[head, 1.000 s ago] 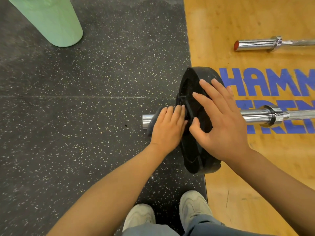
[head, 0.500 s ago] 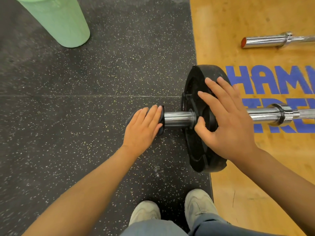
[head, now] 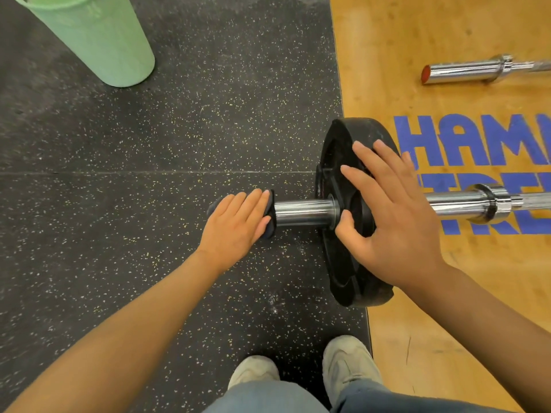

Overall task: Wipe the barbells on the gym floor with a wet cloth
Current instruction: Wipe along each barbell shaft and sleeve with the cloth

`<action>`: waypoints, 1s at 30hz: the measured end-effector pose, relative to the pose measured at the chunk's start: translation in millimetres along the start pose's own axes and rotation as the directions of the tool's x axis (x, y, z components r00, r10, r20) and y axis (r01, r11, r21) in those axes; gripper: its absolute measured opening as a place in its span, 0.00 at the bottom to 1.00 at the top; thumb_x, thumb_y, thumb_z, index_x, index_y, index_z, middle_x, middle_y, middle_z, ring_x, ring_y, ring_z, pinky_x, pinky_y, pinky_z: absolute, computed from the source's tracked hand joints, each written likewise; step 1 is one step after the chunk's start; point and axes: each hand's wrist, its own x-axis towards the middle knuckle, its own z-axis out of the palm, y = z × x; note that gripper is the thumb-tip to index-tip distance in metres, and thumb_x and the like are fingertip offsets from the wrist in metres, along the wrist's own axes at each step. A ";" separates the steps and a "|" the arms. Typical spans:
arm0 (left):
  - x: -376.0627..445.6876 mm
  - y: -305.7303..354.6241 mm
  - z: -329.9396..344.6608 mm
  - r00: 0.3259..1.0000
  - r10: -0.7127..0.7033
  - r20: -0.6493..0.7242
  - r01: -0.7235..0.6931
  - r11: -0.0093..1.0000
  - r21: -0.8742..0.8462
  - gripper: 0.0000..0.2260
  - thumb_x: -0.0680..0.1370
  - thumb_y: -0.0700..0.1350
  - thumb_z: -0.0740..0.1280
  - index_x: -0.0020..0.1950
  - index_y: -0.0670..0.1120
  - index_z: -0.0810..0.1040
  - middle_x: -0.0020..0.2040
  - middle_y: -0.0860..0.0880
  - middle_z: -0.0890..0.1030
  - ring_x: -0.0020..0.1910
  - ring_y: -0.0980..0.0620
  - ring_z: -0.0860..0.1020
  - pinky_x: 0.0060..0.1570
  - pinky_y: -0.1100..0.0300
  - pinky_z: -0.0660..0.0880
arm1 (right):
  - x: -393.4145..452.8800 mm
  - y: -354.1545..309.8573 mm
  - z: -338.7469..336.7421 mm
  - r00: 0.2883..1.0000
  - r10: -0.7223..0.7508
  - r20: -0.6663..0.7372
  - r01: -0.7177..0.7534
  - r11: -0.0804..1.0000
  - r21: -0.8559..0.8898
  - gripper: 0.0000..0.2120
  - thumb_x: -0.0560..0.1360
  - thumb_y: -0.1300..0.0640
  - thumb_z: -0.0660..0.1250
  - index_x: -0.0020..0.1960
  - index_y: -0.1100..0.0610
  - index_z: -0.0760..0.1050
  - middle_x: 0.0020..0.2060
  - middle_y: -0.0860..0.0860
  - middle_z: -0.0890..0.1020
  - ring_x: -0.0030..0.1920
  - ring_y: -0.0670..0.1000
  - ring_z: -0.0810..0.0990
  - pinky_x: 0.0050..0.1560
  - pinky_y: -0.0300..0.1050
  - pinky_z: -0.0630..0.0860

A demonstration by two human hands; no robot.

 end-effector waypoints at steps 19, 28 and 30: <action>93.0 -36.8 -140.8 0.996 0.055 0.069 -0.049 0.996 -0.073 0.16 0.84 0.51 0.56 0.56 0.42 0.79 0.53 0.47 0.81 0.44 0.46 0.79 0.49 0.53 0.70 | 56.7 -4.9 -68.1 0.871 0.088 0.484 -0.030 0.991 -0.127 0.28 0.78 0.47 0.53 0.68 0.63 0.74 0.72 0.59 0.71 0.72 0.58 0.70 0.74 0.56 0.61; 208.4 -78.6 -308.4 0.997 0.068 0.026 -0.064 0.987 -0.149 0.15 0.82 0.51 0.60 0.53 0.42 0.81 0.50 0.46 0.82 0.42 0.46 0.79 0.46 0.53 0.71 | 157.0 -49.6 -218.5 0.871 0.098 0.481 -0.024 0.987 -0.157 0.26 0.77 0.48 0.53 0.65 0.62 0.77 0.68 0.61 0.76 0.67 0.60 0.76 0.69 0.62 0.69; 236.8 -89.3 -345.1 0.995 0.102 0.006 -0.100 0.982 -0.160 0.15 0.82 0.51 0.61 0.53 0.42 0.81 0.51 0.46 0.82 0.42 0.46 0.79 0.46 0.53 0.71 | 178.5 -58.5 -255.6 0.888 0.103 0.448 -0.023 0.983 -0.180 0.25 0.77 0.48 0.53 0.64 0.61 0.78 0.67 0.60 0.77 0.66 0.60 0.77 0.69 0.62 0.68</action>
